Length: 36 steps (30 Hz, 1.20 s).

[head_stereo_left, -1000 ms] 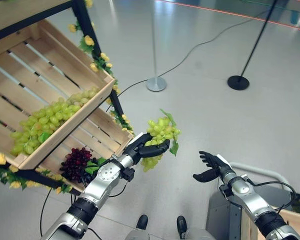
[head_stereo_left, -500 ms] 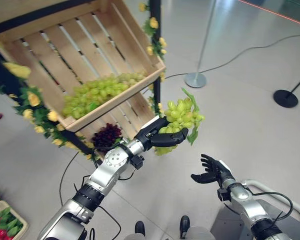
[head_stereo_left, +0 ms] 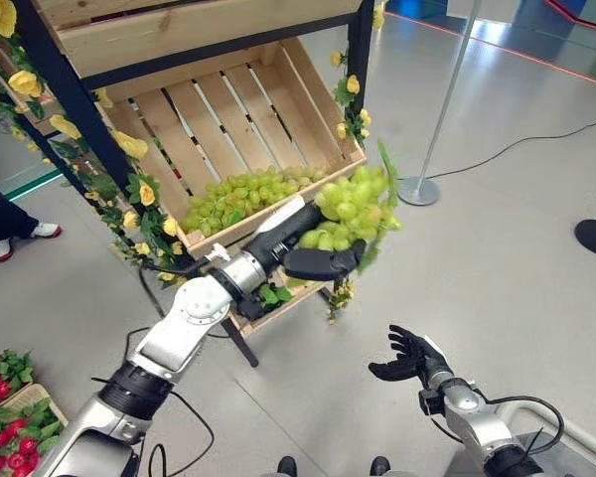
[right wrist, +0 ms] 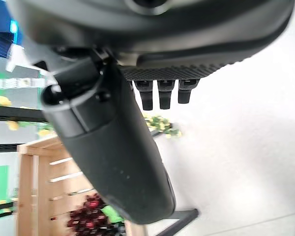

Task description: Pick up the fruits from the basket on one side to the basket on the other side

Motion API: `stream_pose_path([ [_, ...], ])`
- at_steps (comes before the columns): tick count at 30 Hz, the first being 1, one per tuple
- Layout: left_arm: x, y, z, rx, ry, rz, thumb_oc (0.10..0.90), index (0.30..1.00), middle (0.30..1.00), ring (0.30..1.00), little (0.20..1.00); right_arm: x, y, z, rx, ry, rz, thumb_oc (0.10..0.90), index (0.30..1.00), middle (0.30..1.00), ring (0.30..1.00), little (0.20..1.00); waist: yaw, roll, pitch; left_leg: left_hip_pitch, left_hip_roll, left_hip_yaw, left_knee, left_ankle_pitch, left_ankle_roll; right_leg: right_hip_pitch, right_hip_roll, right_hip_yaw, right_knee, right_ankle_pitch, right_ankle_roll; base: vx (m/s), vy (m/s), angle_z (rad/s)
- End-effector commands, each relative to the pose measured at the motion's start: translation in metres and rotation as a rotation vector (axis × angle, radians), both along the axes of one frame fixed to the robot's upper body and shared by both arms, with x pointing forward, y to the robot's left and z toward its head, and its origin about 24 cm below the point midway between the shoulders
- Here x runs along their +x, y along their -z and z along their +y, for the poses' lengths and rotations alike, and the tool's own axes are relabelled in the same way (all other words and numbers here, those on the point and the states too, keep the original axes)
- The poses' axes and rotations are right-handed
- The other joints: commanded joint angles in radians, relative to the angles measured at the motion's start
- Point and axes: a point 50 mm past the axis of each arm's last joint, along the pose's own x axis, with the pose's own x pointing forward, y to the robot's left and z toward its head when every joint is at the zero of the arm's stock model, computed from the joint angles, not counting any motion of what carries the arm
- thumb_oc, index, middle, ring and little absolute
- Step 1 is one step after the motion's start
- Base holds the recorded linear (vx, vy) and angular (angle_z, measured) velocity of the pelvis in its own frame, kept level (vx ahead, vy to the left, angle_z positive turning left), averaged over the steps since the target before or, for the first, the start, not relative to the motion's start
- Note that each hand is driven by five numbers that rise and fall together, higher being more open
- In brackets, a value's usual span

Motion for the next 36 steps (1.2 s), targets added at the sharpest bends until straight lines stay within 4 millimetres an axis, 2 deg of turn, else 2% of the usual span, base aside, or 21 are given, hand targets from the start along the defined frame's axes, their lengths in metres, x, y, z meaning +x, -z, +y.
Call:
stream_pose_path([
  [1,-0.004,-0.087,0.002,-0.056,-0.011,-0.433,0.400,0.300,0.300,0.300,0.300,0.017,-0.017,-0.002,0.007,0.013,-0.102,0.800,0.900,0.900,0.900,0.900,0.029,-0.014,-0.093,-0.032,0.019,0.008,0.002,-0.009,-0.043,0.028,-0.033,0.015,0.002,-0.018,0.010,0.00,-0.002,0.08],
  [3,-0.001,-0.102,0.008,0.030,-0.061,-0.478,0.400,0.300,0.300,0.300,0.300,0.016,-0.013,-0.003,0.004,0.019,-0.083,0.800,0.900,0.900,0.900,0.900,0.035,-0.007,-0.097,-0.036,0.020,0.003,0.002,-0.006,-0.047,0.029,-0.033,0.011,0.002,-0.022,0.011,0.01,0.004,0.15],
  [9,0.010,-0.120,0.028,0.114,-0.186,-0.482,0.400,0.300,0.300,0.300,0.300,0.013,-0.009,-0.005,-0.003,0.029,-0.062,0.800,0.900,0.900,0.900,0.900,0.035,0.007,-0.102,-0.041,0.021,0.005,0.002,0.001,-0.052,0.029,-0.035,0.008,0.002,-0.023,0.015,0.01,0.011,0.09],
  [12,0.020,-0.134,0.052,0.162,-0.311,-0.491,0.400,0.300,0.300,0.300,0.300,0.010,-0.006,-0.013,-0.015,0.037,-0.037,0.800,0.900,0.900,0.900,0.900,0.031,0.015,-0.103,-0.041,0.019,0.012,0.002,0.003,-0.054,0.028,-0.036,0.008,0.002,-0.022,0.019,0.01,0.012,0.00],
  [16,0.025,-0.142,0.069,0.202,-0.391,-0.476,0.400,0.300,0.300,0.300,0.300,0.004,-0.003,-0.018,-0.024,0.044,-0.018,0.800,0.900,0.900,0.900,0.900,0.025,0.019,-0.103,-0.041,0.020,0.019,0.002,0.003,-0.054,0.027,-0.036,0.011,0.002,-0.022,0.020,0.01,0.016,-0.01],
  [20,0.033,-0.147,0.086,0.249,-0.472,-0.448,0.400,0.300,0.300,0.300,0.300,-0.002,0.001,-0.026,-0.037,0.042,0.008,0.800,0.900,0.900,0.900,0.900,0.009,0.021,-0.100,-0.038,0.020,0.027,0.002,0.002,-0.053,0.024,-0.032,0.023,0.002,-0.023,0.022,0.04,0.031,0.00],
  [31,0.060,-0.146,0.101,0.258,-0.632,-0.343,0.400,0.300,0.300,0.300,0.300,-0.007,0.005,-0.032,-0.058,0.036,0.040,0.800,0.900,0.900,0.900,0.900,-0.037,0.010,-0.104,-0.022,0.019,0.069,0.002,-0.013,-0.043,0.015,-0.030,0.058,0.002,-0.017,0.032,0.07,0.046,-0.02],
  [36,0.065,-0.150,0.110,0.263,-0.703,-0.331,0.400,0.300,0.300,0.300,0.300,-0.015,0.008,-0.037,-0.069,0.041,0.066,0.800,0.900,0.900,0.900,0.900,-0.067,0.003,-0.103,-0.013,0.017,0.094,0.002,-0.022,-0.036,0.008,-0.032,0.078,0.002,-0.010,0.040,0.07,0.066,-0.13],
])
